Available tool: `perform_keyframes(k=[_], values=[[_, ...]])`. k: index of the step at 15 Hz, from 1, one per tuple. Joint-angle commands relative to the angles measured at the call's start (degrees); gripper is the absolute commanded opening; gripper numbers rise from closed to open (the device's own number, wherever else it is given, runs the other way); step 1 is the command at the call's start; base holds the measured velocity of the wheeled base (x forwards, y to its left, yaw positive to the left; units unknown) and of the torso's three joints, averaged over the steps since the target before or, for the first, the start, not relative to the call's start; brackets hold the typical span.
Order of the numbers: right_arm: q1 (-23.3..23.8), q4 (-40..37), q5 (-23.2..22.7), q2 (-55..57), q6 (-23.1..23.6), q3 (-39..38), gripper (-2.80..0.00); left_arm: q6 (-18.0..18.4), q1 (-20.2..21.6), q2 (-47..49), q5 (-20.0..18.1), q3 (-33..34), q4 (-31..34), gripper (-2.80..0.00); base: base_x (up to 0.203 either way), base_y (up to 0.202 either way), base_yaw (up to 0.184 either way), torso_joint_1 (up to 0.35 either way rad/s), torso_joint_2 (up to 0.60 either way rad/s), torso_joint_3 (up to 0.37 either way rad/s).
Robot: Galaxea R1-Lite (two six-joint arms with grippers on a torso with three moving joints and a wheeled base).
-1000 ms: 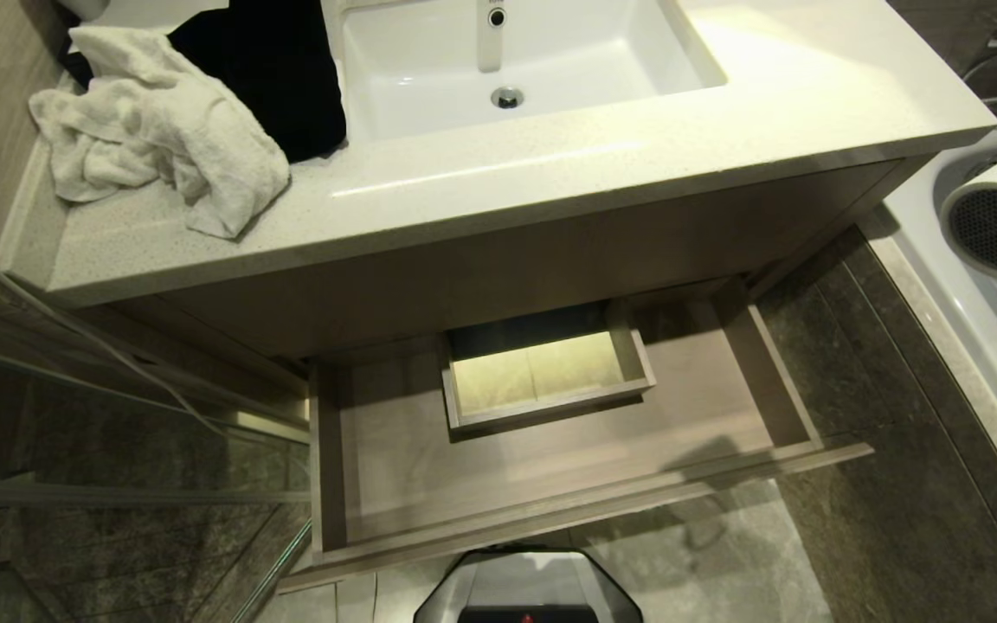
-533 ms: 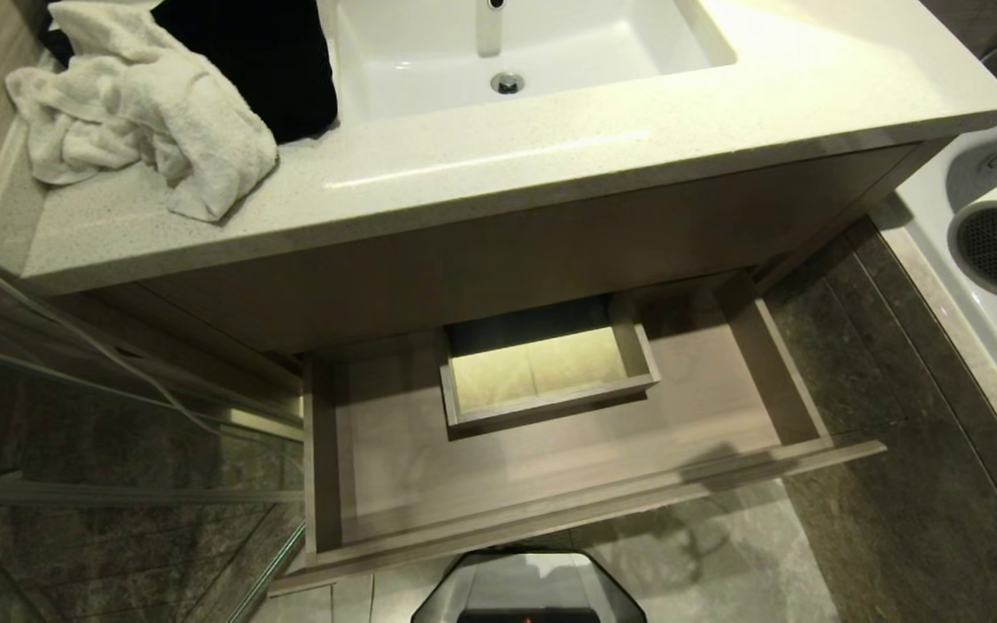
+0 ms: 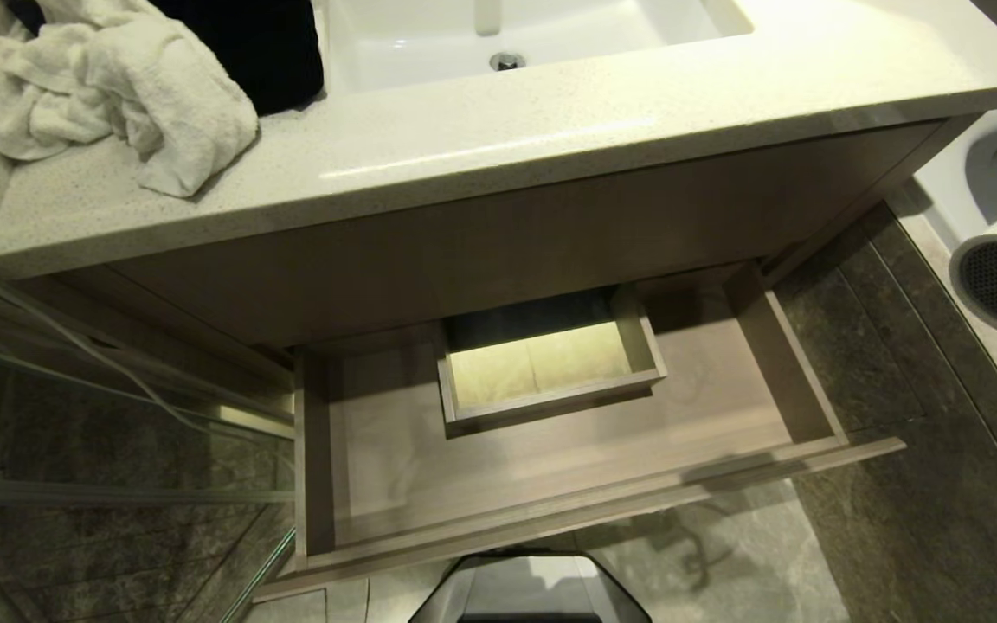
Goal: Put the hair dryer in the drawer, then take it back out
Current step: Put it into the drawer
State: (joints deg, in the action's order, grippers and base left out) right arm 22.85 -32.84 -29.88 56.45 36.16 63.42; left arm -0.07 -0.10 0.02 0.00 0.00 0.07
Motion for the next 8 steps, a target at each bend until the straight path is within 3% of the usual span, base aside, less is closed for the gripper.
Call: perform_keyframes(k=[1, 8], values=[[0.01, -0.21, 0.35, -0.96, 0.23, -0.69, -2.8, -0.01, 0.01, -0.02, 0.0, 0.09, 0.01, -2.8, 0.0, 0.0, 0.0, -0.185, 0.35, 0.165], [0.01, 0.02, 1.38, -2.86, -0.56, -3.04, -2.8, -0.01, 0.01, -0.02, 0.0, 0.0, 0.01, -2.8, 0.0, 0.0, 0.0, -0.211, 0.39, 0.184]])
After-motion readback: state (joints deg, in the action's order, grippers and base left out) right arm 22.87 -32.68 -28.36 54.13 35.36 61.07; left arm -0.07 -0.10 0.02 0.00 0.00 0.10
